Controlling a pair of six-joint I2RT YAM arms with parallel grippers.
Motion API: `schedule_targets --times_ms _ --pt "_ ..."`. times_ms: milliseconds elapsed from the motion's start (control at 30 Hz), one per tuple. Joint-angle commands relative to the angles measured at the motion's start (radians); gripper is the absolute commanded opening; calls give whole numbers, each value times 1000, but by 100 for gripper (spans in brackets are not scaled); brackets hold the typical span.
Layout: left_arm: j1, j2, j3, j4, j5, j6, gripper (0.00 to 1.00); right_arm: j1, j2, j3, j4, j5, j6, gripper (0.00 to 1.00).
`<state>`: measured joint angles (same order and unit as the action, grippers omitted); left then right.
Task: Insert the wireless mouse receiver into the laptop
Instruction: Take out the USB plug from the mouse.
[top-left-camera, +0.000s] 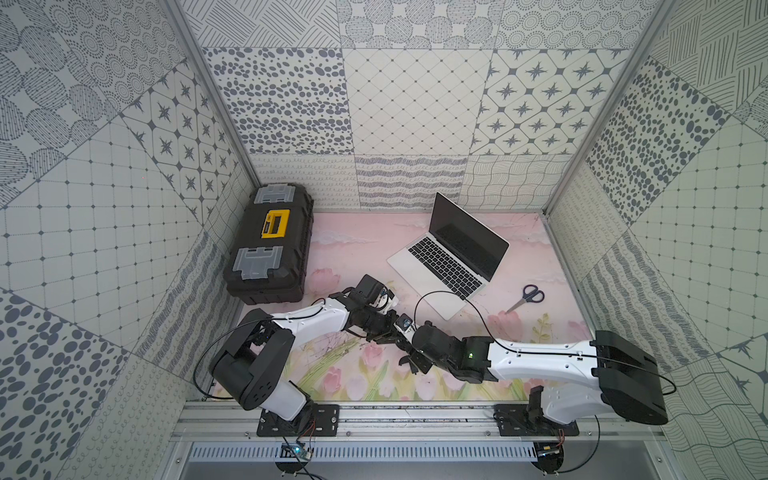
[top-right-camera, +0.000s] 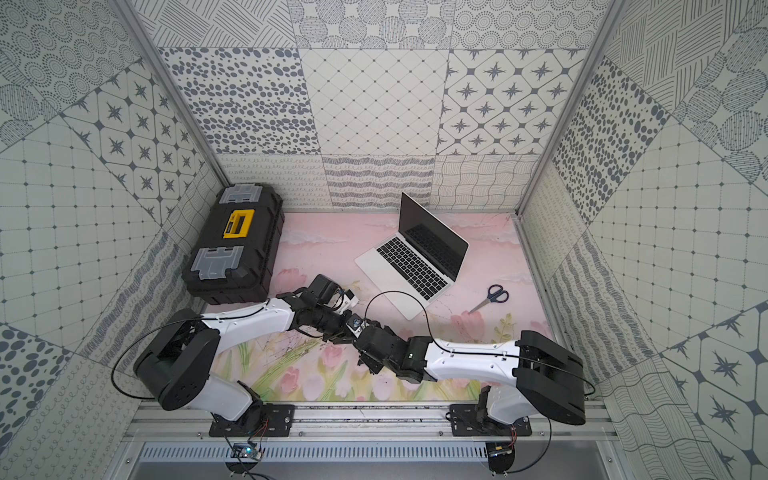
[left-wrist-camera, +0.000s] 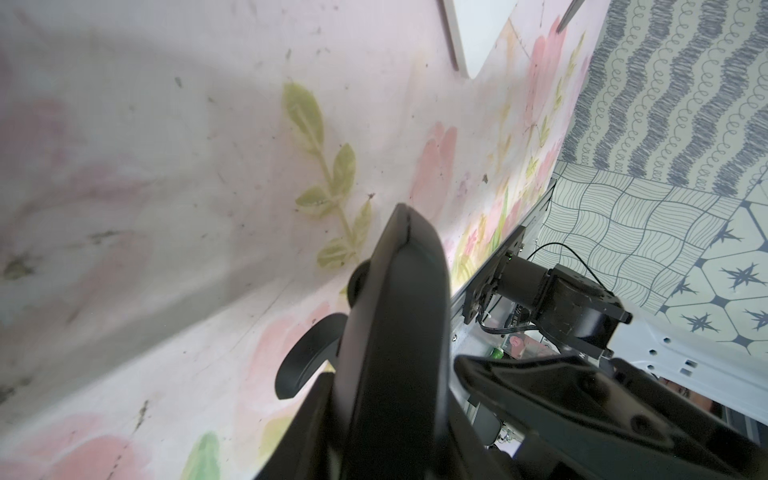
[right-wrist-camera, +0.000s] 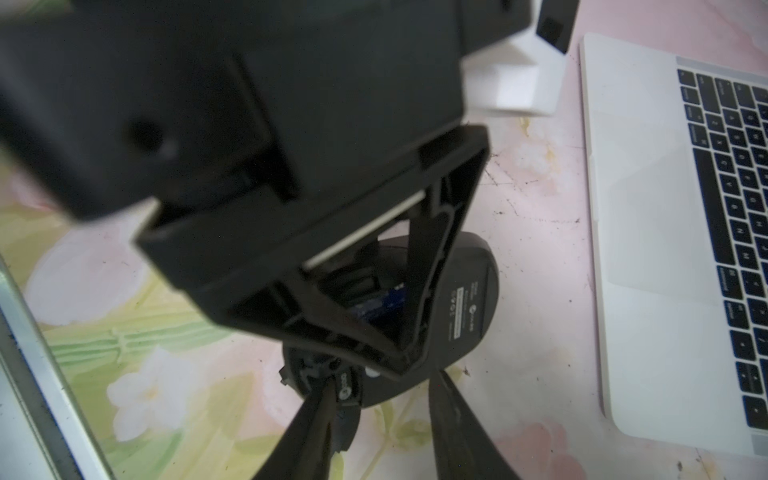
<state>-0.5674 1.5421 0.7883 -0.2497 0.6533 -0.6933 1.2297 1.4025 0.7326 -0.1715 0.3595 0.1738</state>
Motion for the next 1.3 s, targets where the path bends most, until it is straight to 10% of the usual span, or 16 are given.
schedule_targets --times_ms 0,267,700,1000,1267 --pt "-20 1 -1 11 187 -30 0 -5 24 5 39 186 -4 30" --pt "-17 54 -7 -44 165 8 0 27 -10 -16 89 406 -64 23" --pt "12 92 -10 -15 111 0 0 31 -35 -63 113 414 -44 24" --pt "36 16 -30 -119 -131 76 0 -16 -185 -126 58 266 113 45" --pt "38 -19 -64 -141 -196 72 50 -289 -350 -238 47 -56 292 81"
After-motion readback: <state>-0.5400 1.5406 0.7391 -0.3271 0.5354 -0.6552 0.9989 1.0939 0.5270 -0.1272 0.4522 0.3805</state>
